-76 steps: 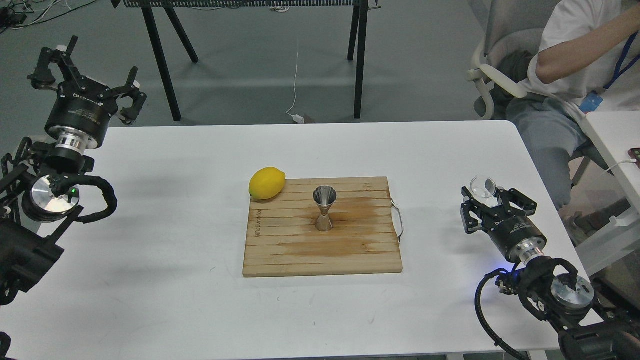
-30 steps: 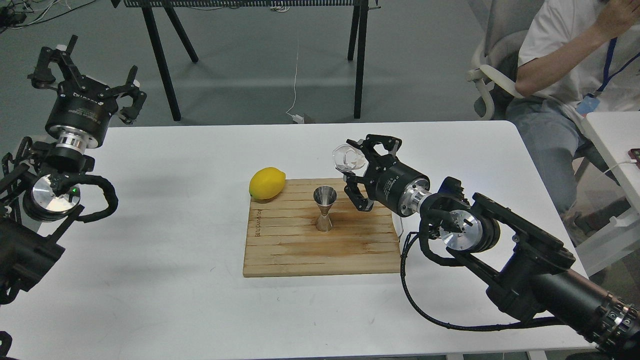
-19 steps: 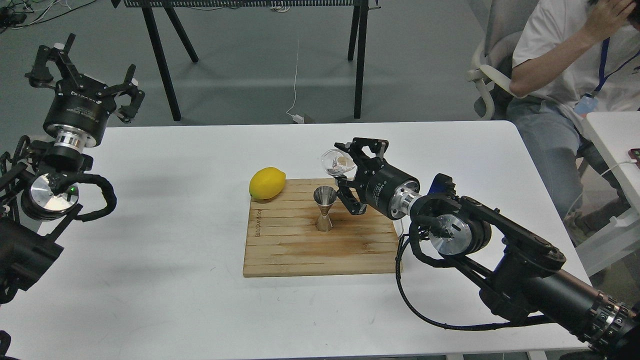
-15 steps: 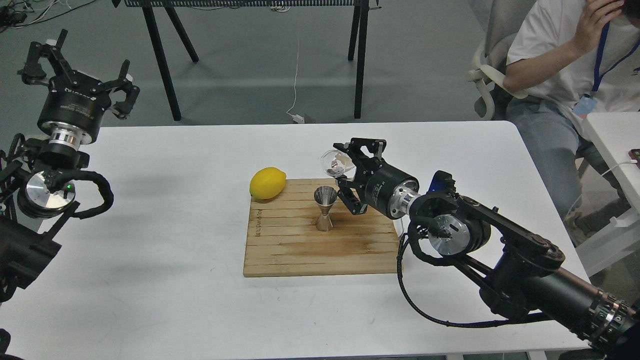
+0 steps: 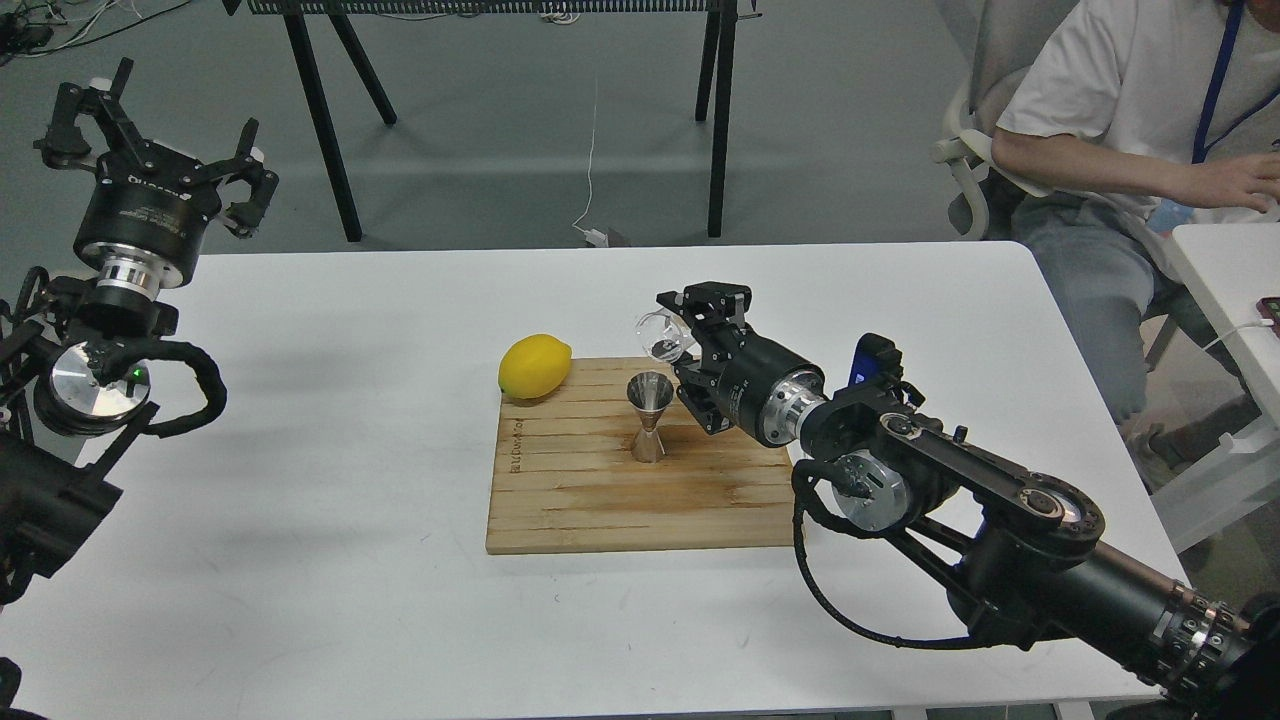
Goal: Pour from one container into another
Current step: 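Tilt the clear glass over the jigger to pour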
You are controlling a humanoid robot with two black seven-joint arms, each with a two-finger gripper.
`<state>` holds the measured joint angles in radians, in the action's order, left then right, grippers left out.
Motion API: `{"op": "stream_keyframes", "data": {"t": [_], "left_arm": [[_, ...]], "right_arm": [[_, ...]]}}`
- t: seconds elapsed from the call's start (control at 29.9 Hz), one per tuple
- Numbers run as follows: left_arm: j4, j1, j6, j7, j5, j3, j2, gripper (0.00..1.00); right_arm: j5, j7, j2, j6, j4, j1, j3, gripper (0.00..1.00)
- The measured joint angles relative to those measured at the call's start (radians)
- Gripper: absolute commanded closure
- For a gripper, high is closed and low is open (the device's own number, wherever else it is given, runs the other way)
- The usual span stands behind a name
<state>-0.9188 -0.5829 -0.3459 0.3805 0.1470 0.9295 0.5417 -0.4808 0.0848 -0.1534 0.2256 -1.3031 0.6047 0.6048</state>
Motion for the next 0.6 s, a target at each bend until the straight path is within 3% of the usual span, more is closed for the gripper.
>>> {"op": "stream_keyframes", "data": {"t": [0.6], "left_arm": [[0.0,0.0,0.001,0.0,0.0,0.003,-0.002,0.0]], "right_arm": [[-0.142,-0.001,-0.006,0.003,0.0,0.023,-0.038,0.78]]}}
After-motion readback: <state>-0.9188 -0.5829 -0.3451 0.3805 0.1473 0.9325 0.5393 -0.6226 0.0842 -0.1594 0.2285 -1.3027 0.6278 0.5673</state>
